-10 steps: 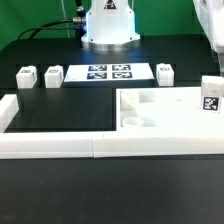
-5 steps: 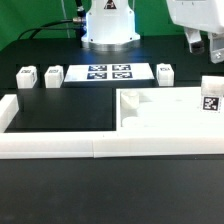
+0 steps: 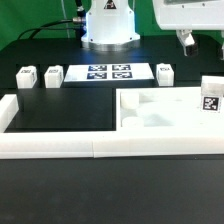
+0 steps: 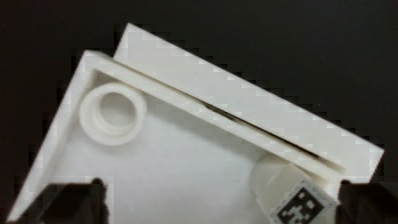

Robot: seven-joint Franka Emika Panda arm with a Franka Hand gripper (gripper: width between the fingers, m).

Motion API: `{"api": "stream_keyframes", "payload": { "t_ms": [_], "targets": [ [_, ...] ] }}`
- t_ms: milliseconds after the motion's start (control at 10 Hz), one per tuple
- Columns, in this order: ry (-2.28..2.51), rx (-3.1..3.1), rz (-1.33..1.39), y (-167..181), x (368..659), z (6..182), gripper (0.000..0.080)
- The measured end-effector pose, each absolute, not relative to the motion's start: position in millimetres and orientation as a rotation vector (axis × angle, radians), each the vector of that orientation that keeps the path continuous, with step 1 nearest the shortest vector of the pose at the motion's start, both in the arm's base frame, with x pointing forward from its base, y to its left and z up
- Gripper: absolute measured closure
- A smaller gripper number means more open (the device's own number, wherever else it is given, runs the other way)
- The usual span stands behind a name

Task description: Assemble square table

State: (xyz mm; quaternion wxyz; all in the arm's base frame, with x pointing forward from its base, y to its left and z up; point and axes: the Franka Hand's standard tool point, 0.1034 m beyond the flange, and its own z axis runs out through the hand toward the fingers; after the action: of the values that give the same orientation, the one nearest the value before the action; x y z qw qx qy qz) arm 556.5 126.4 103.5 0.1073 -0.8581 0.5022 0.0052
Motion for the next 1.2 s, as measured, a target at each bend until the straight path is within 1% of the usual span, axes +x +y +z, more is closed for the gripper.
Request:
{"api": "stream_keyframes", "payload": {
  "t_ms": [100, 200, 300, 400, 500, 600, 700, 900, 1000, 1100, 1200],
  "targets": [
    [1.361, -2.592, -0.001, 126.8, 555.2, 102.2, 0.0151],
    [1.212, -2.674, -0.04, 129.4, 541.6, 91.2, 0.0151],
    [1.023, -2.777, -0.008, 130.6, 515.0, 76.3, 0.0151],
    [0.892, -2.832, -0.01, 127.2, 500.5, 66.7, 0.0151],
    [0.696, -2.91, -0.019, 125.2, 478.0, 53.1, 0.0151],
    [0.537, -2.968, -0.029, 131.9, 451.7, 40.4, 0.0151],
    [0.42, -3.008, -0.028, 139.6, 437.8, 34.9, 0.0151],
    [0.297, -3.02, -0.009, 133.7, 442.2, 35.8, 0.0151],
    [0.309, -3.02, -0.012, 133.8, 442.1, 35.4, 0.0151],
    [0.278, -3.021, 0.06, 130.3, 436.7, 33.9, 0.0151],
    [0.289, -2.995, 0.272, 116.7, 428.7, 35.5, 0.0151]
  ]
}}
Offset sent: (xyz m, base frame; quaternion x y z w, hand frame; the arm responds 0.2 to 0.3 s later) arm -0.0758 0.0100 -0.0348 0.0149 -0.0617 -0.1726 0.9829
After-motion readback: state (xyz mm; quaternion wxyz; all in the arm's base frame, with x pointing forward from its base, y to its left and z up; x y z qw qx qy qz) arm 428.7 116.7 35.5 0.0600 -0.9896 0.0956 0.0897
